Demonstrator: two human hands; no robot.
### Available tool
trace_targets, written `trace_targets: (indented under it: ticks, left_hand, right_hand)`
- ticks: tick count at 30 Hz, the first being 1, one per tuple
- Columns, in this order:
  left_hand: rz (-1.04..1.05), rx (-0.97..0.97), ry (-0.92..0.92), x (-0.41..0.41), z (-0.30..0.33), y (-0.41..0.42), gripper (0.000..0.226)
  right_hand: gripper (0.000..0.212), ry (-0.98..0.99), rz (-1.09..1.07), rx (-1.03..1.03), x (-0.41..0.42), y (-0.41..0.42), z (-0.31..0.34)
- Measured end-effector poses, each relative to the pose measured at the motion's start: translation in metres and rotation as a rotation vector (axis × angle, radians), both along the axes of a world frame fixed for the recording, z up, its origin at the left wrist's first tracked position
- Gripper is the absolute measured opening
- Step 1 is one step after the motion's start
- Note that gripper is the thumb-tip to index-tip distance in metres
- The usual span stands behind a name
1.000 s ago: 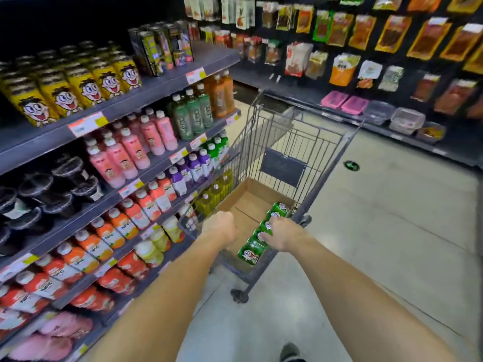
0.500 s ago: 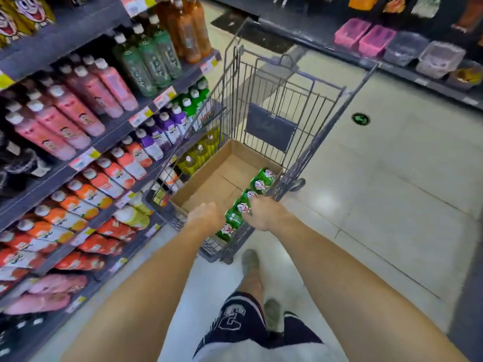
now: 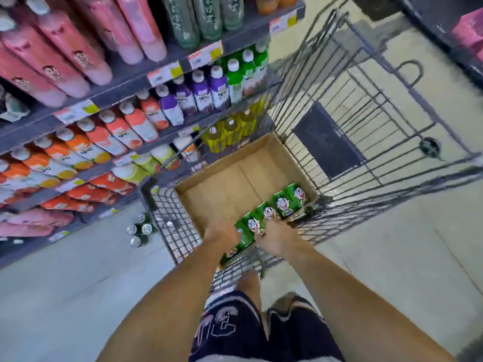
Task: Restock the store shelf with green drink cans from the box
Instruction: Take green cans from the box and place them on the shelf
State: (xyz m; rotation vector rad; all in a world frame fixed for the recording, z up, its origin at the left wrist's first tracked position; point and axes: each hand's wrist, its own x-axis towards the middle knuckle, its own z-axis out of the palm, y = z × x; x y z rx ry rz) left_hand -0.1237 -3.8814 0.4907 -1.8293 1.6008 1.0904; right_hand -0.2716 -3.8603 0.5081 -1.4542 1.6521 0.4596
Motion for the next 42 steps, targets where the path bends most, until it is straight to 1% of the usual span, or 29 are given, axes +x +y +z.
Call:
trace_targets:
  ticks: [4, 6, 7, 10, 12, 14, 16, 18, 20, 23, 26, 28, 31, 33, 36, 39, 42]
  left_hand:
    - [0.180, 0.073, -0.003, 0.008, -0.045, 0.001, 0.040]
    - [0.210, 0.111, -0.015, 0.012, -0.068, 0.004, 0.033]
    - [0.219, 0.121, -0.006, 0.014, -0.082, 0.007, 0.030]
    - [0.260, 0.176, 0.001, 0.014, -0.123, 0.020, 0.032]
    - [0.336, 0.172, 0.004, 0.012, -0.136, 0.025, 0.030]
    - [0.464, 0.155, 0.005, 0.007, -0.146, 0.025, 0.044]
    - [0.595, 0.132, -0.049, 0.004, -0.159, 0.025, 0.055]
    - [0.703, 0.134, -0.093, 0.002, -0.171, 0.027, 0.061]
    - [0.788, 0.165, -0.105, 0.002, -0.181, 0.027, 0.066]
    - [0.872, 0.191, -0.113, 0.004, -0.191, 0.026, 0.076]
    - [0.894, 0.217, -0.122, 0.004, -0.201, 0.023, 0.089]
    - [0.866, 0.229, -0.139, 0.005, -0.207, 0.021, 0.090]
    - [0.841, 0.243, -0.141, 0.006, -0.212, 0.019, 0.089]
    - [0.872, 0.240, -0.139, 0.007, -0.214, 0.020, 0.092]
    - [0.900, 0.199, -0.146, 0.007, -0.213, 0.024, 0.090]
    - [0.886, 0.180, -0.168, 0.002, -0.201, 0.024, 0.091]
    - [0.867, 0.146, -0.170, -0.003, -0.177, 0.018, 0.088]
  right_hand:
    - [0.050, -0.022, 0.019, 0.141, 0.010, -0.018, -0.055]
    - [0.050, -0.008, 0.028, 0.169, 0.017, -0.024, -0.082]
    - [0.054, 0.000, 0.026, 0.183, 0.021, -0.026, -0.096]
    - [0.067, -0.013, -0.002, 0.238, 0.032, -0.030, -0.134]
    - [0.061, -0.039, 0.005, 0.241, 0.040, -0.029, -0.157]
    - [0.056, -0.059, 0.004, 0.212, 0.048, -0.029, -0.174]
    - [0.062, -0.097, -0.049, 0.170, 0.054, -0.028, -0.184]
    - [0.061, -0.095, -0.068, 0.144, 0.055, -0.029, -0.193]
    - [0.053, -0.072, -0.039, 0.133, 0.054, -0.031, -0.201]
    - [0.048, -0.031, 0.017, 0.097, 0.055, -0.035, -0.208]
    - [0.046, 0.020, 0.061, 0.103, 0.063, -0.037, -0.212]
    - [0.050, 0.032, 0.098, 0.116, 0.068, -0.039, -0.218]
    - [0.059, 0.039, 0.118, 0.195, 0.073, -0.046, -0.233]
    - [0.054, 0.054, 0.112, 0.246, 0.074, -0.054, -0.242]
    - [0.042, 0.037, 0.087, 0.285, 0.072, -0.061, -0.243]
    - [0.043, -0.024, 0.016, 0.261, 0.063, -0.063, -0.231]
    - [0.035, -0.079, -0.005, 0.222, 0.055, -0.071, -0.208]
